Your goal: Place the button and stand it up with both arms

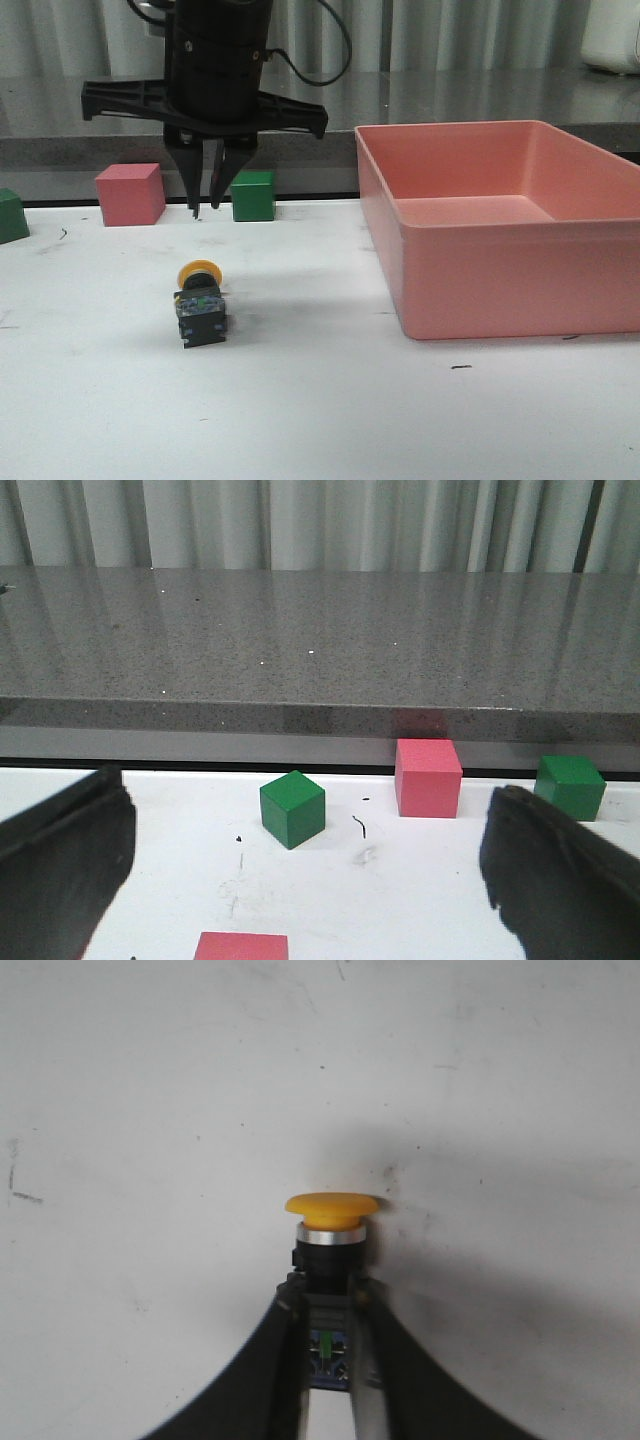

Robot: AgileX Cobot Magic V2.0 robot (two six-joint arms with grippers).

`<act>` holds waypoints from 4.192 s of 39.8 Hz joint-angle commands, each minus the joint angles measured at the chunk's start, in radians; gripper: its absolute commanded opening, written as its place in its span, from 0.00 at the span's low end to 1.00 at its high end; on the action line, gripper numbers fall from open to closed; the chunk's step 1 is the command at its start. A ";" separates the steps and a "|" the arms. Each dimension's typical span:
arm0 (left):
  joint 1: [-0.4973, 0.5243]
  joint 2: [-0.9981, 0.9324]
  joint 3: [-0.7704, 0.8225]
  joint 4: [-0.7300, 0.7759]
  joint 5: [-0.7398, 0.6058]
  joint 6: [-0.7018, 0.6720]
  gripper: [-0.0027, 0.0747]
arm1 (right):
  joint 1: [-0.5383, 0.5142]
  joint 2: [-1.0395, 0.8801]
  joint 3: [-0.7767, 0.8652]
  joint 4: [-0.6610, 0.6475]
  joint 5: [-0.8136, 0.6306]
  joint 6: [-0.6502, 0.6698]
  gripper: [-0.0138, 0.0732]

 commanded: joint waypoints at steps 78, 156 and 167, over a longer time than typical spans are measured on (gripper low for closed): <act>0.003 0.012 -0.036 -0.007 -0.080 0.000 0.90 | -0.593 -1.405 1.191 -0.101 -0.319 -0.378 0.09; -0.565 1.152 -0.848 -0.305 0.638 -0.063 0.90 | -0.593 -2.015 1.577 -0.124 -0.539 -0.378 0.09; -0.556 1.377 -1.041 -0.292 0.774 -0.118 0.90 | -0.593 -2.015 1.577 -0.124 -0.539 -0.378 0.09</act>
